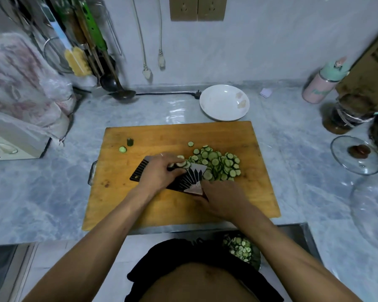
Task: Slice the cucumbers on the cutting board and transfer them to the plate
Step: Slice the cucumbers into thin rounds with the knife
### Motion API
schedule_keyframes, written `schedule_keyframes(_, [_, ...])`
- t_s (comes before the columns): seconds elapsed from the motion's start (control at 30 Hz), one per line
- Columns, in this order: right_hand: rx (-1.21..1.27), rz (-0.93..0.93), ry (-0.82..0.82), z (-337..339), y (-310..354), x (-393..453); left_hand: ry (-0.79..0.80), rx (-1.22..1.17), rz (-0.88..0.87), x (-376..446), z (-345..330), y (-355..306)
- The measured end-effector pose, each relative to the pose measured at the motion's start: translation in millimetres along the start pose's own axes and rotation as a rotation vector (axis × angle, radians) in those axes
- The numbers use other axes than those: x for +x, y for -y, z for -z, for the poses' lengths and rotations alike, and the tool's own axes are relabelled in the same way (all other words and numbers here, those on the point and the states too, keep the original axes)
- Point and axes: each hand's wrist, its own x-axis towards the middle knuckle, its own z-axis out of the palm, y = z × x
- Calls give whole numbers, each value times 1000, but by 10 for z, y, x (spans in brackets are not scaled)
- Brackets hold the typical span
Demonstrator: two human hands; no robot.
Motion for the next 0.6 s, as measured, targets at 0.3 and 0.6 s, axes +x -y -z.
schedule_keyframes(0.3, [-46, -23, 4, 12, 145, -36, -9, -1, 64, 253, 50, 30])
schedule_keyframes(0.6, [259, -186, -55, -91, 177, -126, -422, -114, 32, -132, 191, -15])
